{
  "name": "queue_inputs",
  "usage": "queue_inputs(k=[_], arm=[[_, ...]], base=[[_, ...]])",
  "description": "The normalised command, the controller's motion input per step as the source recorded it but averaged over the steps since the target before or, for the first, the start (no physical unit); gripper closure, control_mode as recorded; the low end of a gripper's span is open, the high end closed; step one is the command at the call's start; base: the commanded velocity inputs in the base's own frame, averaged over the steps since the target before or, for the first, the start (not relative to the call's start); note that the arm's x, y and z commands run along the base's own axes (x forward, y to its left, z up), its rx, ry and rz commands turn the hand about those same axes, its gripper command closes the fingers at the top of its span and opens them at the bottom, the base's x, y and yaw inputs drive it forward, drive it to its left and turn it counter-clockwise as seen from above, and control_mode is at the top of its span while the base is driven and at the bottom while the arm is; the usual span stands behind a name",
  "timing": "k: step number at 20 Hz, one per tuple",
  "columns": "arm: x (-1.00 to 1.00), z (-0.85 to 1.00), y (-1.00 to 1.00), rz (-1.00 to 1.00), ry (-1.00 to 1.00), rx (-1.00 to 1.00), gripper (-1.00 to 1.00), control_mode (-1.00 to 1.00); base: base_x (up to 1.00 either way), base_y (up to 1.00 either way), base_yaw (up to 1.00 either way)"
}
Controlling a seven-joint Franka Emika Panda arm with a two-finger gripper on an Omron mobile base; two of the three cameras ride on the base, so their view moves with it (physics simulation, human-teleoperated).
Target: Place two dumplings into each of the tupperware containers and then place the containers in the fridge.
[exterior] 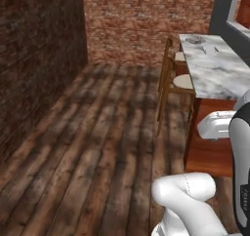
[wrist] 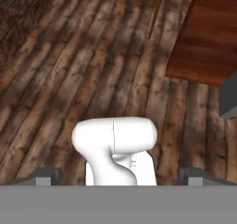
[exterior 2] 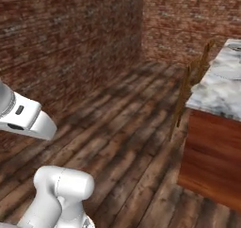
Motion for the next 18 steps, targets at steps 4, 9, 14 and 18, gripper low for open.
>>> queue_inputs(k=[4,9,14,18], arm=[[0.00,0.00,0.00,0.00,0.00,0.00,-1.00,1.00],[0.00,0.00,0.00,0.00,0.00,0.00,-1.00,1.00],[0.00,0.00,0.00,0.00,0.00,0.00,-1.00,1.00],[0.00,0.00,0.00,0.00,0.00,0.00,-1.00,1.00]], base=[[0.45,1.00,-0.31],[0.62,1.00,-0.29],[0.77,0.98,-0.25],[0.90,0.70,-0.24]])
